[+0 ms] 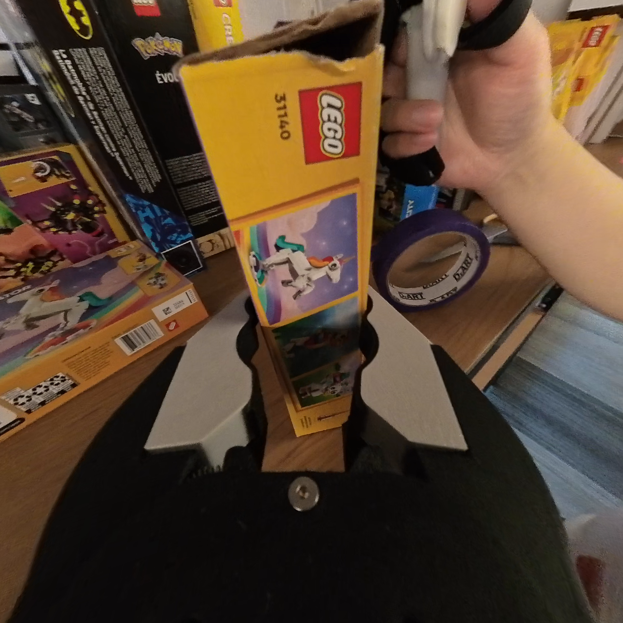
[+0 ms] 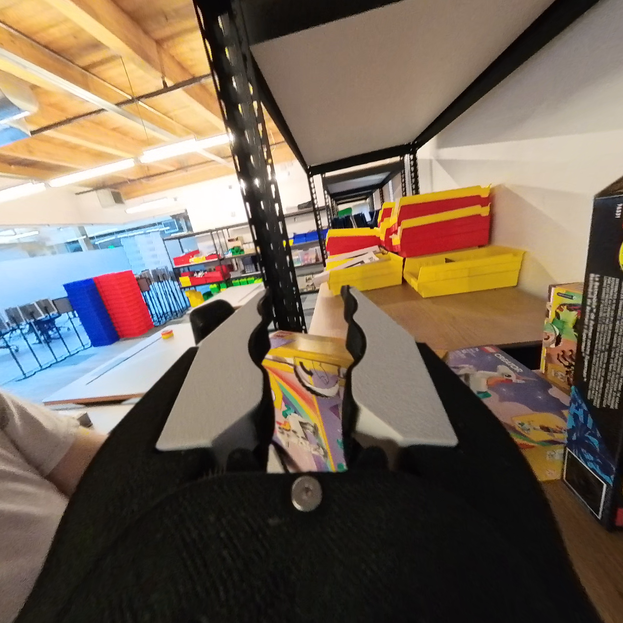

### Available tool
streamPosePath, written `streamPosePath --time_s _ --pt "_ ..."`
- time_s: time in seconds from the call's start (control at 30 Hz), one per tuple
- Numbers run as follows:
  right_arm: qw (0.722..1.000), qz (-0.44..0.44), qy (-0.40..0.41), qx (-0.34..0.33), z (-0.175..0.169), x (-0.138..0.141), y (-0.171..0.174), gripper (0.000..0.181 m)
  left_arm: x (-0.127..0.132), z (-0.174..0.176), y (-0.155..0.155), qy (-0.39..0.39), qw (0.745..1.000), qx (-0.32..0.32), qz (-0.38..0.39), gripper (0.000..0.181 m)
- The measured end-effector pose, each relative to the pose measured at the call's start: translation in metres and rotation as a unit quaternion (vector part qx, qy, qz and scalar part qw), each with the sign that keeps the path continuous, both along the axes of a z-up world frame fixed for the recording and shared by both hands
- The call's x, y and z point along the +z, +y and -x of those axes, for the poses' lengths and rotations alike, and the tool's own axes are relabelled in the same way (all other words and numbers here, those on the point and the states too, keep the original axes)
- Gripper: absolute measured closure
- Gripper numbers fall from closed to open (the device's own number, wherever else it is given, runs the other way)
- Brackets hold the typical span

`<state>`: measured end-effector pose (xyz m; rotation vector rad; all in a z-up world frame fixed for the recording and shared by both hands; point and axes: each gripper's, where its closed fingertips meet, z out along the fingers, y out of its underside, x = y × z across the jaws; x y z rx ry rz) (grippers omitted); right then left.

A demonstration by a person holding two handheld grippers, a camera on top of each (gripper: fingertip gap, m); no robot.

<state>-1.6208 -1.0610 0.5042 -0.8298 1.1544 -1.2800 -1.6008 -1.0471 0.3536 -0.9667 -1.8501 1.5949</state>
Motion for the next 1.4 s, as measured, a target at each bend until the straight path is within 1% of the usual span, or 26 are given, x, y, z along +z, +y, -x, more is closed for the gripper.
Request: streamPosePath --time_s 0.07,0.17,0.27,0.33,0.4,0.43,0.5,0.57,0.63,0.7,0.73,0.77,0.8,0.83,0.9,0.93,1.0,1.03,1.07,1.1,1.13,1.2,1.27,1.3,1.37,1.4 --pt "0.999 0.009 0.034 0.014 -0.001 -0.005 0.002 0.161 0.0 -0.001 0.0 -0.003 1.0 -0.021 -0.001 0.124" --pt "0.994 0.036 0.102 0.029 -0.007 -0.013 0.005 0.181 -0.001 -0.001 -0.002 -0.019 0.999 -0.049 0.0 0.124" --pt "0.976 0.051 0.205 0.046 -0.016 -0.029 0.009 0.181 -0.002 0.001 -0.003 -0.026 0.996 -0.089 0.001 0.124" --pt "0.951 0.064 0.301 0.02 -0.019 -0.051 0.004 0.181 -0.002 0.003 -0.002 -0.025 0.993 -0.117 0.0 0.124" --pt "0.942 0.068 0.33 0.004 -0.019 -0.051 0.004 0.181 -0.002 0.002 -0.002 -0.025 0.991 -0.13 -0.002 0.123" --pt "0.939 0.06 0.338 0.001 -0.019 -0.052 0.004 0.181 -0.001 0.0 -0.002 -0.025 0.992 -0.126 0.005 0.12" --pt "0.94 0.039 0.338 0.002 -0.019 -0.052 0.004 0.181 0.009 -0.009 -0.006 -0.019 0.995 -0.087 0.041 0.099" --pt "0.944 0.03 0.327 0.012 -0.019 -0.052 0.005 0.181 0.031 -0.022 -0.001 -0.001 0.995 -0.051 0.09 0.092" --pt "0.948 0.017 0.318 0.021 -0.019 -0.052 0.004 0.181 0.067 -0.03 0.014 0.037 0.986 -0.038 0.155 0.093" --pt "0.948 0.02 0.316 0.025 -0.019 -0.052 0.004 0.181 0.098 -0.03 0.032 0.041 0.972 -0.044 0.227 0.096" --pt "0.948 0.022 0.316 0.025 -0.02 -0.052 0.004 0.181 0.109 -0.025 0.041 0.028 0.963 -0.05 0.265 0.099" --pt "0.949 0.024 0.315 0.025 -0.02 -0.052 0.004 0.181 0.115 -0.019 0.047 0.011 0.953 -0.06 0.296 0.104" --pt "0.948 0.025 0.315 0.027 -0.019 -0.052 0.004 0.181 0.118 -0.011 0.049 -0.006 0.947 -0.068 0.314 0.105" --pt "0.949 0.026 0.313 0.031 -0.019 -0.052 0.005 0.181 0.118 -0.004 0.049 -0.021 0.945 -0.079 0.316 0.103" --pt "0.95 0.024 0.308 0.035 -0.018 -0.052 0.006 0.181 0.111 0.006 0.044 -0.042 0.953 -0.097 0.284 0.103" --pt "0.95 0.026 0.308 0.035 -0.018 -0.052 0.006 0.181 0.106 0.009 0.042 -0.047 0.957 -0.108 0.264 0.106" --pt "0.949 0.031 0.312 0.035 -0.018 -0.052 0.007 0.181 0.1 0.014 0.044 -0.049 0.959 -0.127 0.25 0.115" --pt "0.948 0.032 0.314 0.036 -0.018 -0.052 0.007 0.181 0.094 0.016 0.045 -0.065 0.958 -0.131 0.246 0.12" --pt "0.947 0.032 0.316 0.038 -0.018 -0.052 0.007 0.181 0.087 0.018 0.044 -0.094 0.958 -0.129 0.24 0.12" --pt "0.947 0.032 0.317 0.04 -0.018 -0.052 0.006 0.181 0.082 0.018 0.039 -0.12 0.957 -0.117 0.237 0.116" --pt "0.947 0.034 0.317 0.042 -0.018 -0.052 0.006 0.181 0.081 0.017 0.036 -0.136 0.955 -0.102 0.241 0.118" --pt "0.947 0.035 0.315 0.047 -0.019 -0.052 0.006 0.181 0.079 0.017 0.032 -0.164 0.951 -0.081 0.251 0.115" --pt "0.948 0.039 0.313 0.048 -0.02 -0.052 0.005 0.181 0.078 0.015 0.029 -0.191 0.943 -0.06 0.266 0.117" --pt "0.947 0.041 0.313 0.049 -0.019 -0.052 0.005 0.181 0.078 0.014 0.028 -0.199 0.942 -0.051 0.266 0.116" --pt "0.948 0.04 0.312 0.055 -0.019 -0.052 0.006 0.181 0.079 0.008 0.024 -0.208 0.946 -0.026 0.249 0.106" --pt "0.948 0.04 0.311 0.056 -0.019 -0.052 0.006 0.181 0.08 0.006 0.024 -0.205 0.949 -0.022 0.239 0.104"
